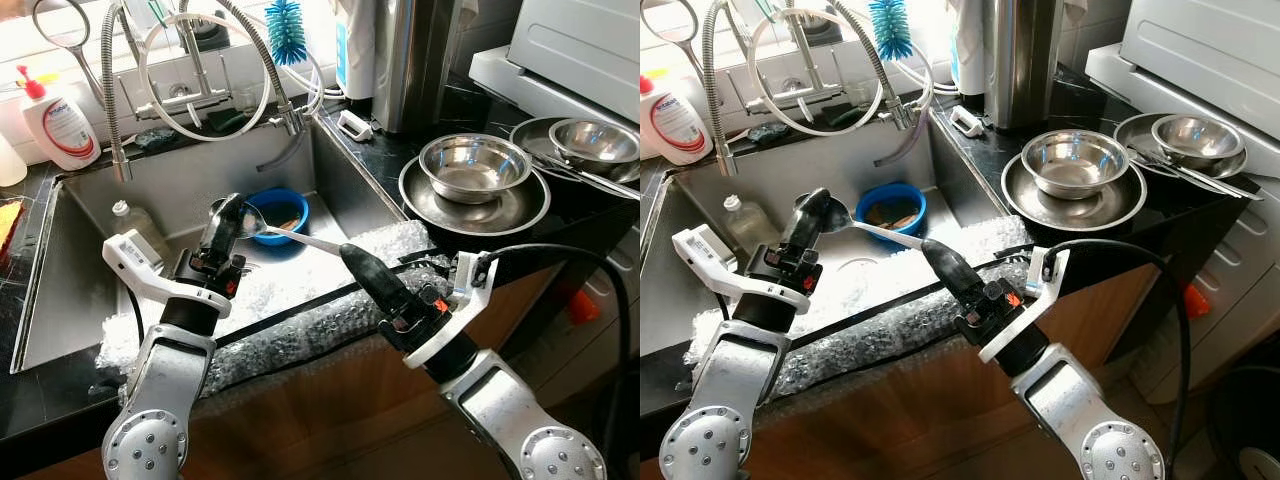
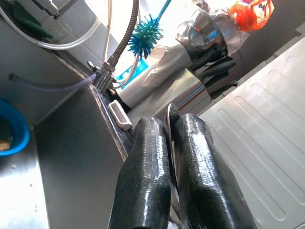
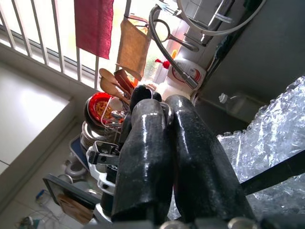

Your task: Kitchen organization

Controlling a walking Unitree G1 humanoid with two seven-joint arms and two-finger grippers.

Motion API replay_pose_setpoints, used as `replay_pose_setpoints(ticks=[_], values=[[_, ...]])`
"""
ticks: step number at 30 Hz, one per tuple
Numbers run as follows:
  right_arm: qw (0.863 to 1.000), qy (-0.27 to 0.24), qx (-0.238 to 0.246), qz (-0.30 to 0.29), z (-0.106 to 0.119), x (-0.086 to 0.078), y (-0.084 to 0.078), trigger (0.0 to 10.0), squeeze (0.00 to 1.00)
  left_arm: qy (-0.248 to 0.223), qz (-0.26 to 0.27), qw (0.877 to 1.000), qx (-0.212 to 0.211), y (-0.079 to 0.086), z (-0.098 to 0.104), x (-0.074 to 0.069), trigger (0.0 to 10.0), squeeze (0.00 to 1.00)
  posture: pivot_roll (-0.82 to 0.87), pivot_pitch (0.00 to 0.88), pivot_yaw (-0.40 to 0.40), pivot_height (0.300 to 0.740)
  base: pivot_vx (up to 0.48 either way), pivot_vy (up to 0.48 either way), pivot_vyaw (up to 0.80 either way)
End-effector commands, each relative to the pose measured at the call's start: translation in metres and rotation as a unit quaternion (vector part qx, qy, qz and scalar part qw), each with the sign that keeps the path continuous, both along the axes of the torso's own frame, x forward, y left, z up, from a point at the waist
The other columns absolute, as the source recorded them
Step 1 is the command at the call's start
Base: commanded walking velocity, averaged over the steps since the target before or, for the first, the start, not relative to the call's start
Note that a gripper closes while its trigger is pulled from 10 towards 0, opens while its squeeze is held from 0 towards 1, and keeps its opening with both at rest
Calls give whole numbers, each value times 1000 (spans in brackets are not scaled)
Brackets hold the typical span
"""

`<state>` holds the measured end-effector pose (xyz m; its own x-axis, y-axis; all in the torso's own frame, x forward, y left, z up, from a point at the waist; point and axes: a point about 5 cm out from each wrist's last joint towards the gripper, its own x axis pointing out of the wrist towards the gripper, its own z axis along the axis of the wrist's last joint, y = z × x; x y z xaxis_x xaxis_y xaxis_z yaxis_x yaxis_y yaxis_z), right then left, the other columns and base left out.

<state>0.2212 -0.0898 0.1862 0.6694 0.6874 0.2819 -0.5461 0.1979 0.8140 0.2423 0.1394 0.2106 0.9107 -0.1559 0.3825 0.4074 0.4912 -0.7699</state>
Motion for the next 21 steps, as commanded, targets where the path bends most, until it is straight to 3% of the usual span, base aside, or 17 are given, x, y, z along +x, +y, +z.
replay_pose_setpoints(ticks=[1, 2, 3, 4, 5, 13, 14, 19, 21], values=[[1000, -18, -19, 10, 4, -4, 5, 10000, 0, 3, 7, 1000, -2, -2, 0, 0, 0, 0, -162, 76, 93, 740, 0, 0, 0], [1000, -20, -21, 8, 4, -4, 5, 10000, 0, 4, 7, 1000, -3, -2, 0, 0, 0, 0, -162, 76, 93, 740, 0, 0, 0], [1000, -20, -22, 7, 3, -3, 5, 10000, 133, 4, 9, 1000, -9, -2, 0, 0, 0, 0, -162, 76, 93, 740, 0, 0, 0], [999, -20, -24, 5, 3, -3, 5, 10000, 486, 4, 10, 1000, -11, -1, 0, 0, 0, 0, -162, 76, 93, 740, 0, 0, 0], [999, -19, -28, 3, 2, -2, 5, 10000, 1000, 4, 13, 1000, -16, 0, 1, 0, 0, 0, -162, 76, 93, 740, 0, 0, 0], [999, -17, -41, -17, -2, 3, 2, 10000, 1000, 1, 66, 995, -77, 20, 7, 5, 0, 0, -164, 75, 93, 740, 0, 0, 0], [999, -16, -45, -21, -3, 4, 2, 10000, 0, 1, 75, 994, -81, 23, 8, 5, 0, 0, -164, 75, 95, 740, 0, 0, 0], [994, -20, -88, -57, -8, 10, -5, 10000, 0, -3, 170, 982, -85, 52, 15, 8, 0, 0, -166, 73, 94, 740, 0, 0, 0], [971, -65, -206, -102, -10, 17, -13, 10000, 0, 6, 247, 967, -62, 74, 16, 7, 0, 0, -165, 74, 95, 740, 0, 0, 0]])
